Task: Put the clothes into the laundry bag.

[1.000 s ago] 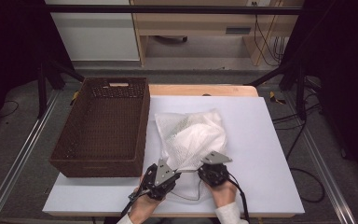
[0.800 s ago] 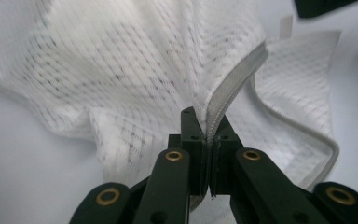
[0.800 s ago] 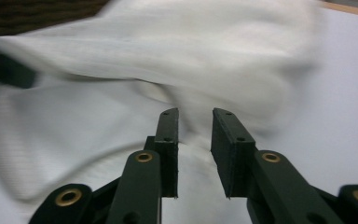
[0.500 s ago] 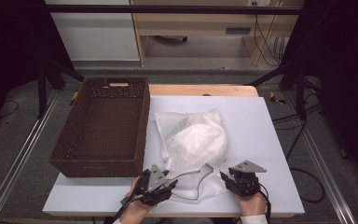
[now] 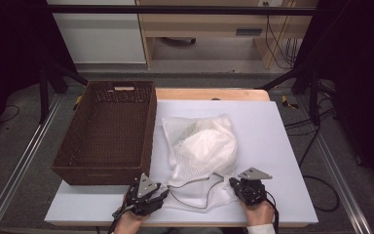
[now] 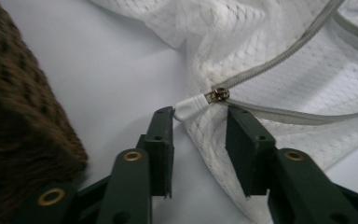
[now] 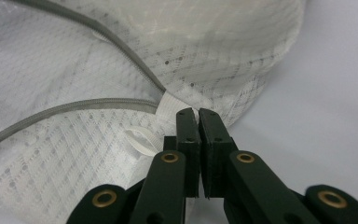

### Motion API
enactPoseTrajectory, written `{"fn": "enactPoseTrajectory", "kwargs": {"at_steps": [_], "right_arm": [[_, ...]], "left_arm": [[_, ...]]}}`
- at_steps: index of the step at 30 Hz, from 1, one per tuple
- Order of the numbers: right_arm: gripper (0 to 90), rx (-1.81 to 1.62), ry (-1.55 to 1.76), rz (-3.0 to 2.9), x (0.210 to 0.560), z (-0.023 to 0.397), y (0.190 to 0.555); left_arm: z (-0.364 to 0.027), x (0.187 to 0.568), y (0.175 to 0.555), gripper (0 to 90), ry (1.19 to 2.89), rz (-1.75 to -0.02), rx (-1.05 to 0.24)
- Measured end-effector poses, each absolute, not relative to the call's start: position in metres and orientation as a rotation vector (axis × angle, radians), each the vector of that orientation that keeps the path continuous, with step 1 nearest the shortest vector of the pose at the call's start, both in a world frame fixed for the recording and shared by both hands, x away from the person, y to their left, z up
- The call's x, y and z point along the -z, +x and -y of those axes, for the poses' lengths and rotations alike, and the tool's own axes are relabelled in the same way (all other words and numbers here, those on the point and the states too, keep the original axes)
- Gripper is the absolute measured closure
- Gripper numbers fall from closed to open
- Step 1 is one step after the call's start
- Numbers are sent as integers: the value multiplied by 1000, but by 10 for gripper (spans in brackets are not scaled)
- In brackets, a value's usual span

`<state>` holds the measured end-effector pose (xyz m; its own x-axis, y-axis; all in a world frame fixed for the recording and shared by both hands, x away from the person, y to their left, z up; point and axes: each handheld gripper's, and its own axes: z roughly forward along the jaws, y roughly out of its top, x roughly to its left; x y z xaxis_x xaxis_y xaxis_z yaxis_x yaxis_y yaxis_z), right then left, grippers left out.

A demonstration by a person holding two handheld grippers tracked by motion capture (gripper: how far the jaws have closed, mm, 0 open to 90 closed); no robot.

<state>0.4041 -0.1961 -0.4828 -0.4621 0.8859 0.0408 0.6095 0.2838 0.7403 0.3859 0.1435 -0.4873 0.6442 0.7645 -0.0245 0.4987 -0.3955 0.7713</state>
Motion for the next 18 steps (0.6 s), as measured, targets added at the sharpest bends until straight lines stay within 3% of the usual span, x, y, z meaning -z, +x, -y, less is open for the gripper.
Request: {"fn": "enactPoseTrajectory", "kwargs": {"at_steps": [7,10,15,18], "right_arm": [[895,-972,1395,-2144,476,238,384],[747,-1012,1421,-2064,476,248,382],[622,-1052,1377,-2093,480,227,396],[725,-1035,1405,-2118,485,221,403]], "left_arm": [[-143,487,384,857,2086,-988,-481],[-144,487,383,871,2077,-985,-486],[-146,483,383,880,2037,-985,-509],[-147,483,383,882,2031,-991,-517]]}}
